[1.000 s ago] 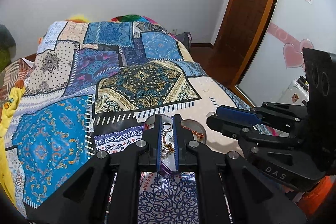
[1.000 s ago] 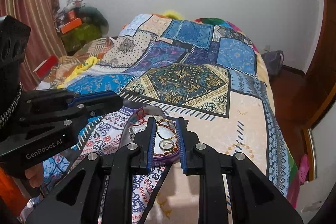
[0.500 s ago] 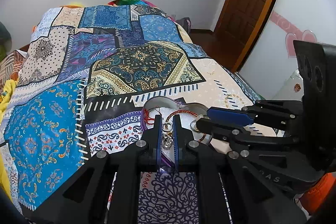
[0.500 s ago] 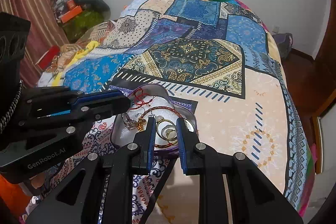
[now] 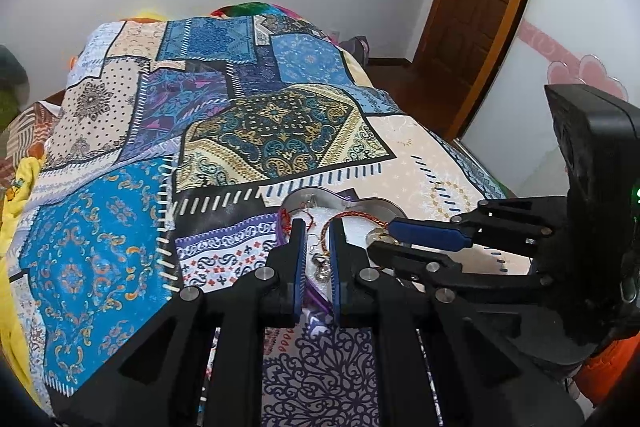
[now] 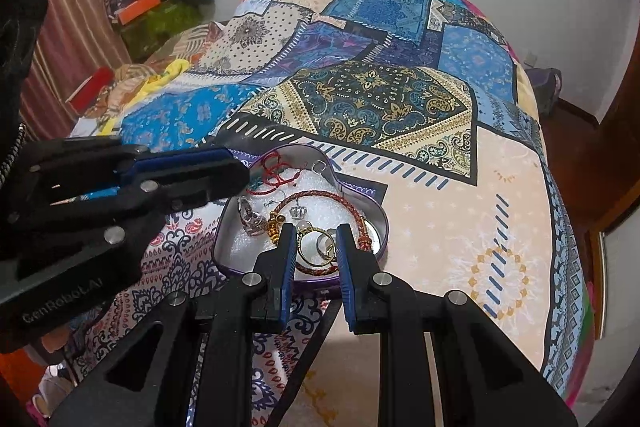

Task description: Organize jewelry

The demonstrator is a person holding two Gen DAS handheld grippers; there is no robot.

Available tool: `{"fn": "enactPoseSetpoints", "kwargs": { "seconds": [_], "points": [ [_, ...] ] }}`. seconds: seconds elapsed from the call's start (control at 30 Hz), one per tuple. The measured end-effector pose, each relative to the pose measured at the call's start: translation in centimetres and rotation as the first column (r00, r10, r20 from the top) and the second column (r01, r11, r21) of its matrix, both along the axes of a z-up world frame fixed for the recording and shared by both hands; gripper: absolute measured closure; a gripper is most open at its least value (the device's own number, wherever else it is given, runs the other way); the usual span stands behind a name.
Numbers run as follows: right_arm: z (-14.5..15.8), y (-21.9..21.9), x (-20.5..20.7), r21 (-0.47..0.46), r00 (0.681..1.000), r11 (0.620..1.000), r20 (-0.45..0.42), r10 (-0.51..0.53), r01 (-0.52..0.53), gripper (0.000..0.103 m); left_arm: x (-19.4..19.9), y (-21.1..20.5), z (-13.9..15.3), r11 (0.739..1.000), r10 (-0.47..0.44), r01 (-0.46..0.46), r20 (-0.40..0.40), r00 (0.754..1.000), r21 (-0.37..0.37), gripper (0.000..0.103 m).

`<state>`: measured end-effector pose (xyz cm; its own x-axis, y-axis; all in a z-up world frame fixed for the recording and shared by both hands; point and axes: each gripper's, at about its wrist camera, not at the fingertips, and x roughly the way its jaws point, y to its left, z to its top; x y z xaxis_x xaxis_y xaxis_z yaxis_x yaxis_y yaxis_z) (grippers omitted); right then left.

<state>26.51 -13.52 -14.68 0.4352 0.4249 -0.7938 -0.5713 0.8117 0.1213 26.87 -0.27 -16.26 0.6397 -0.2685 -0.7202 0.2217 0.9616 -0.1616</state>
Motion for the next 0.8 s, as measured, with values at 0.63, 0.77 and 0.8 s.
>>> {"fn": "enactPoseSetpoints", "kwargs": {
  "seconds": [0.63,0.77,0.8],
  "points": [
    [5.5,-0.2,-3.2,0.015,0.993,0.999,0.118,-0.030,0.029,0.072,-4.3,2.5,4.4,0.995,0.094,-0.093,0.074,0.993,-0.017,0.072],
    [7.9,-0.9,-4.9,0.038,0.983,0.998,0.179,-0.048,0.042,0.064,-6.2,2.6,6.5,0.994,0.110,-0.109,0.116,0.987,-0.015,0.072],
    [8.5,-1.1,-5.4,0.044,0.980,0.998,0.193,-0.053,0.045,0.063,-6.7,2.6,6.9,0.993,0.115,-0.113,0.127,0.985,-0.016,0.071]
  ]
}}
